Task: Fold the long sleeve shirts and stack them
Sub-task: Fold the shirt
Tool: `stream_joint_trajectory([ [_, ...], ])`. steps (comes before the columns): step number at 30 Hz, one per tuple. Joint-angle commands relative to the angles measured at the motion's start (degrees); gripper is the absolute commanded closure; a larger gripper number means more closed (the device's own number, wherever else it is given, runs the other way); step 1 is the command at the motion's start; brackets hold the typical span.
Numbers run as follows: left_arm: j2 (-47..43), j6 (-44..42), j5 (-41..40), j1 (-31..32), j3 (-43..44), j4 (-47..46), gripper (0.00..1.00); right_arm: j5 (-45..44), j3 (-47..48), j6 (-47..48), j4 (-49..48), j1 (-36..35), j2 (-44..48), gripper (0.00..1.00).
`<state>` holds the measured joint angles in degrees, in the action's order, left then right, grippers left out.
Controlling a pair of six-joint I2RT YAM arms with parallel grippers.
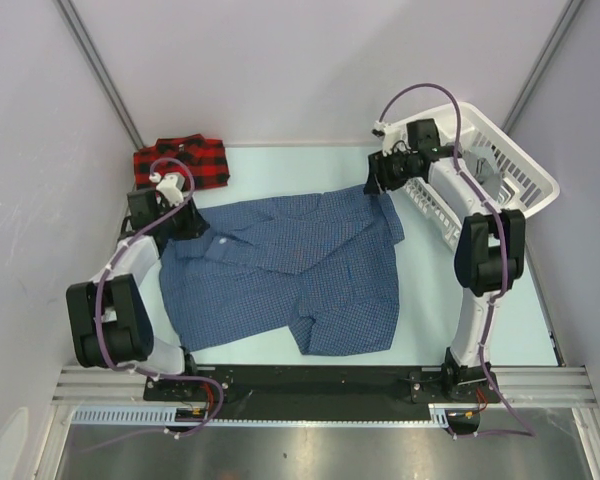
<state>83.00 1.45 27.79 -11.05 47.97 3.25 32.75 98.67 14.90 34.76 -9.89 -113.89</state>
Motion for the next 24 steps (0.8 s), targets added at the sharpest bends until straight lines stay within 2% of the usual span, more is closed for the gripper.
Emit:
stream_joint_trajectory([
  [1, 4.62, -12.24, -5.54, -3.01, 11.25, 11.32, 0.5, -8.39, 7.58, 3.73, -2.42, -2.24, -5.55, 0.49],
  [2, 5.76, -17.92, -6.77, -3.1, 13.19, 14.82, 0.47, -9.36, 10.02, 5.65, -2.68, -2.85, -6.6, 0.49],
  [4, 9.35, -23.92, -7.92, -3.45, 18.11, 19.14, 0.41, -12.18, 12.41, 7.6, -3.03, -3.64, -9.93, 0.49],
  [5, 10.94, -28.39, -8.62, -3.54, 19.78, 20.12, 0.4, -12.8, 14.86, 8.74, -3.03, -3.99, -11.0, 0.49],
  [10, 21.3, -37.74, -9.15, -3.63, 32.26, 28.99, 0.36, -14.21, 20.32, 14.1, -3.56, -5.23, -16.62, 0.46],
  [14, 29.3, -39.51, -11.69, -3.63, 38.51, 30.68, 0.34, -14.47, 23.23, 17.0, -3.39, -5.93, -21.1, 0.43],
  [19, 33.62, -38.81, -15.83, -3.63, 43.09, 31.03, 0.33, -16.14, 22.97, 20.43, -2.68, -6.46, -24.01, 0.42],
  [23, 36.17, -39.07, -17.86, -4.15, 44.32, 32.78, 0.39, -18.25, 21.92, 23.68, -1.63, -6.46, -25.86, 0.46],
  [24, 36.7, -39.07, -17.86, -4.33, 44.41, 32.96, 0.42, -19.47, 21.56, 24.3, -1.45, -6.37, -26.12, 0.5],
])
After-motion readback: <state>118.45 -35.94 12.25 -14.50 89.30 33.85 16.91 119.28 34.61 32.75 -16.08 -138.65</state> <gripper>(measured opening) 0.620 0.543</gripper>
